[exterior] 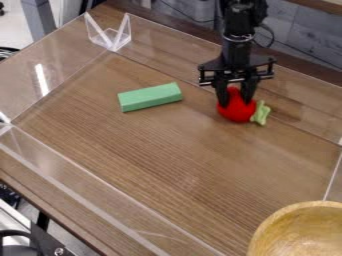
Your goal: Move the red fruit to the left
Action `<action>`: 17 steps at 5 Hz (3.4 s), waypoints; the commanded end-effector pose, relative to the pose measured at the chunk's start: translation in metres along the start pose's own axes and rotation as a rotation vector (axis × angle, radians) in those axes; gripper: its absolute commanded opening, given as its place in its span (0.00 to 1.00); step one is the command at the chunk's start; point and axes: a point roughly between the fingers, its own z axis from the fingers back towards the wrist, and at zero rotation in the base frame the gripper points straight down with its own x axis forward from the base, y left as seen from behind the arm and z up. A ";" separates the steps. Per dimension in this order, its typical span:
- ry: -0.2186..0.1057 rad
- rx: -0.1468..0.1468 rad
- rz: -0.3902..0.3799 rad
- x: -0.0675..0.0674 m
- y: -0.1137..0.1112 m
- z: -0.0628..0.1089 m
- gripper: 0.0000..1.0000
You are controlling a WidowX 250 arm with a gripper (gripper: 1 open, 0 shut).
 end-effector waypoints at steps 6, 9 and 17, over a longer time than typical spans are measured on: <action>0.025 -0.085 -0.126 -0.002 -0.001 0.043 0.00; 0.043 -0.216 -0.217 0.019 0.018 0.129 0.00; 0.132 -0.255 -0.529 -0.028 -0.013 0.169 0.00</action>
